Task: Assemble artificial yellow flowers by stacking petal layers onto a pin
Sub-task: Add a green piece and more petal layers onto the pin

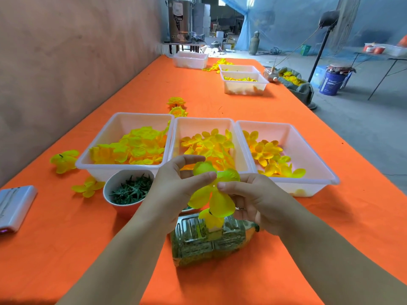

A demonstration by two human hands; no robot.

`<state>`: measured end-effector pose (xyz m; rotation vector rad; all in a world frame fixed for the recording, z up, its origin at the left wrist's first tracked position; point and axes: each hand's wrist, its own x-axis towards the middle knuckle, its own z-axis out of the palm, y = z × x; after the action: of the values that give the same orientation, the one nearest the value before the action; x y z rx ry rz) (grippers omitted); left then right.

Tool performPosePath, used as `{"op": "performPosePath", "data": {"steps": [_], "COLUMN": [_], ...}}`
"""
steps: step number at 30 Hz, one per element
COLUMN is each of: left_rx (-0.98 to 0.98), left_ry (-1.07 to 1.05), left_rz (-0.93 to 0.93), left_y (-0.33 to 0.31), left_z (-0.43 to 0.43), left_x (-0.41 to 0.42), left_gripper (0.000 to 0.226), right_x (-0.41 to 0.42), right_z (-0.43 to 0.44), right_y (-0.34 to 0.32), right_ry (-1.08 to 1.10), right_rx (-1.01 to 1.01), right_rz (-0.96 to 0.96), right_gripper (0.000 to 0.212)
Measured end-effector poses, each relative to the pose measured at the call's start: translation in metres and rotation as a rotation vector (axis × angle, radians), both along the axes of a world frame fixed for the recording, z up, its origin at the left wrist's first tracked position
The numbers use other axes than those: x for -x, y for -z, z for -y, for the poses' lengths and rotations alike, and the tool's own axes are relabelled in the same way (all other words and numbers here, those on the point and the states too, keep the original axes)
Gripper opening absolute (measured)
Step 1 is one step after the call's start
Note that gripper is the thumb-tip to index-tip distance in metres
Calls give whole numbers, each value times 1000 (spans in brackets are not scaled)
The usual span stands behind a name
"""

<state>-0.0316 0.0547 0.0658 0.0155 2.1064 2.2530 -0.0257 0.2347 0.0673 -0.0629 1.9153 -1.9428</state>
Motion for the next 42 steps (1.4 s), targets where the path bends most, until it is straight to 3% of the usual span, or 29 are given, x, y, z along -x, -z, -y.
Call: {"op": "performPosePath", "data": {"steps": [5,11,18,29,37,39,42], "left_rx": [-66,-118,-169,-260,-174,-176,-194], "left_ry": [43,71,48,23,25,25,49], "left_rz": [91,113,178,250,203,189,189], "left_y": [4,7,9,8,7,6,9], "left_z": [-1,1,-3,-10,-12,-12,-9], "left_x": [-5,-11,-10,-9,-15,-15,-14], "left_gripper": [47,60,59,58,74,68,74], "right_x": [-2,-3,-2,-2,-8,-10,-11], "right_z": [3,3,3,7,6,6,5], "right_y": [2,5,10,16,22,23,24], "right_ry": [-18,-44,18,42,67,56,41], "right_rx": [84,133,151,113,161,165,183], "right_rz": [98,98,105,67,7,-5,-22], "right_gripper": [13,42,8,19,13,8,15]}}
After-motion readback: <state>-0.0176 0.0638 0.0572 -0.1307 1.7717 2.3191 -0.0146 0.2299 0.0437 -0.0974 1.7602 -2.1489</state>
